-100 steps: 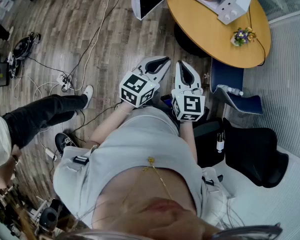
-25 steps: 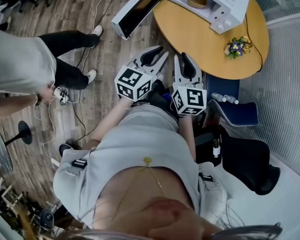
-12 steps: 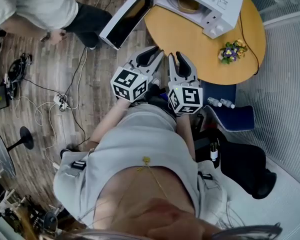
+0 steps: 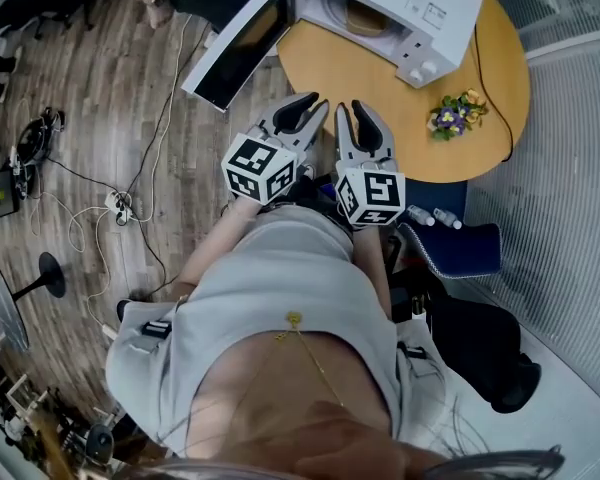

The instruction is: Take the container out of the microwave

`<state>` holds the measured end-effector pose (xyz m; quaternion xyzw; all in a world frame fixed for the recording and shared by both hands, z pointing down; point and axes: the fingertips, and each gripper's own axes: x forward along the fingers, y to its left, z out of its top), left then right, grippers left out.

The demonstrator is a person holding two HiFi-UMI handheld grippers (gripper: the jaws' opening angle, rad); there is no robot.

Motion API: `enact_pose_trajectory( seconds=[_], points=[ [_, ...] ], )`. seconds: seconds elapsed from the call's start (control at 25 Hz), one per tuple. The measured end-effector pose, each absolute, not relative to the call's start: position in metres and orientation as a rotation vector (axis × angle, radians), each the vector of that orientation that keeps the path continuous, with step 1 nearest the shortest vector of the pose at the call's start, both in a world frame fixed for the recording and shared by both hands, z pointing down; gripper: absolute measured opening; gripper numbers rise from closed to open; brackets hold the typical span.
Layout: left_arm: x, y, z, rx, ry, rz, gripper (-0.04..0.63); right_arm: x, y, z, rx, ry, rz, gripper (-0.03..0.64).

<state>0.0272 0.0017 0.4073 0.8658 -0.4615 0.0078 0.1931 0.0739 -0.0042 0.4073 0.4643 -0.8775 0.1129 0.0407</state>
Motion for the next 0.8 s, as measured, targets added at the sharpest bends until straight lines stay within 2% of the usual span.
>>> enact_pose_trajectory(
  seconds=[0.8],
  points=[
    [0.06, -0.035, 0.412, 2.4, -1.324, 0.025, 0.084, 0.101, -0.038, 0.412, 1.347, -2.715, 0.35, 0.097]
  ],
)
